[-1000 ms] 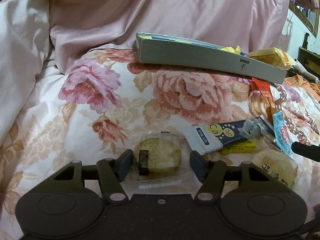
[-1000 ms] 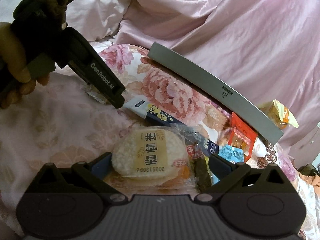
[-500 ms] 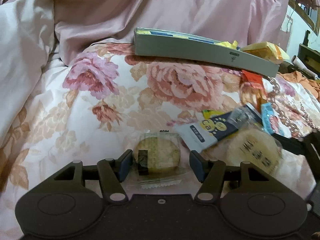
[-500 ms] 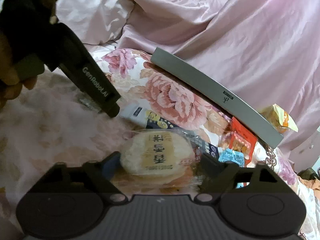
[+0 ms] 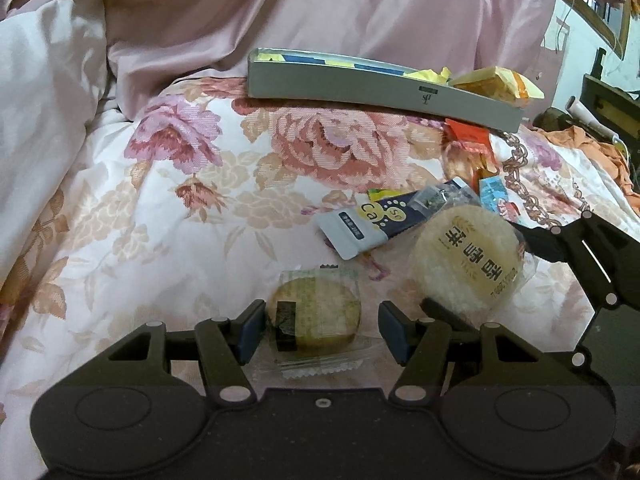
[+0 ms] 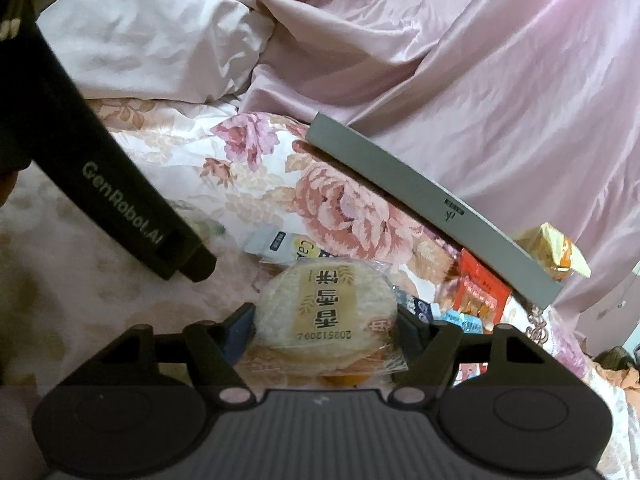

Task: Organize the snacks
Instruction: 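Lift and carry both round cakes with both tools to the grey tray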

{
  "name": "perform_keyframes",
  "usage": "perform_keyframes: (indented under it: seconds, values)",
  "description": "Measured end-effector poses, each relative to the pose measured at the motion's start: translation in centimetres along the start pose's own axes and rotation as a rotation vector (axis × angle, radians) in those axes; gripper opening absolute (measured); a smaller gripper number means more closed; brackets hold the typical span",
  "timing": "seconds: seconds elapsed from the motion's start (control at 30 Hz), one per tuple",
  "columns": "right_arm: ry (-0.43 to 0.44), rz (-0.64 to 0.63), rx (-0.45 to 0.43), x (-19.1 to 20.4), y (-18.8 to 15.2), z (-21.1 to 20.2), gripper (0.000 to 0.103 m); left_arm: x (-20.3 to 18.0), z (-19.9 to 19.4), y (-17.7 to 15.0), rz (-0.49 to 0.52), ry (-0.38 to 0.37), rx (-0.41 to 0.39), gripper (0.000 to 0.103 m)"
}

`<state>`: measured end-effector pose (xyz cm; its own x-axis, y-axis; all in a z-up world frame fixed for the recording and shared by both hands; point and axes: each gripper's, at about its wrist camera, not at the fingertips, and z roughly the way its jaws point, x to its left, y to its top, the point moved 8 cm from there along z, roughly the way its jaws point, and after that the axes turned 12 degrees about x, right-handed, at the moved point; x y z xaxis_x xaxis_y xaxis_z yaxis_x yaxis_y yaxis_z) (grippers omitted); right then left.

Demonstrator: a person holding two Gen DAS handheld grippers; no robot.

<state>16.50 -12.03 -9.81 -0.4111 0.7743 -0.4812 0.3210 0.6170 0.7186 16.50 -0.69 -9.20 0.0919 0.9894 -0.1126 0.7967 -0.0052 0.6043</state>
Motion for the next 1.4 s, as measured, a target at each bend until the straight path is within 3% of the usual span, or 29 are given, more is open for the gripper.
perform_keyframes:
  seconds: [0.07, 0.13, 0.2, 0.37, 0.5, 0.7, 0.83, 1.0, 1.4]
  values:
    - [-0.02, -0.015, -0.011, 0.0, 0.1, -0.5, 0.076, 0.0, -0.3, 0.1, -0.005, -0.001, -0.005, 0.062]
    - [-0.039, -0.025, -0.025, -0.2, 0.3, -1.0, 0.076, -0.1, -0.8, 0.2, -0.008, 0.002, -0.016, 0.049]
    - [-0.052, -0.025, -0.038, -0.5, 0.5, -1.4, 0.076, -0.2, -1.3, 0.3, -0.008, 0.002, -0.024, 0.047]
    - [-0.071, -0.011, -0.06, -1.1, 1.0, -2.3, 0.076, -0.7, -1.1, -0.1, 0.024, 0.009, -0.004, 0.048]
    - [-0.077, -0.006, -0.057, -1.4, 1.1, -2.3, 0.076, -0.8, -0.2, -0.8, 0.03, -0.005, 0.034, 0.06]
    - [-0.098, -0.009, -0.053, -1.9, 1.0, -2.0, 0.076, -1.0, 0.4, -0.7, 0.061, 0.0, 0.03, 0.068]
    - [-0.117, -0.001, -0.055, -2.5, 0.9, -1.9, 0.076, -1.3, 0.9, -0.8, 0.112, 0.02, 0.032, 0.067]
    - [-0.121, 0.015, -0.043, -2.9, 0.6, -1.4, 0.076, -1.3, 1.1, -0.7, 0.151, 0.053, 0.026, 0.054]
    - [-0.127, 0.019, -0.068, -3.0, 0.9, -1.9, 0.076, -1.2, 0.3, -0.4, 0.101, 0.034, 0.001, 0.05]
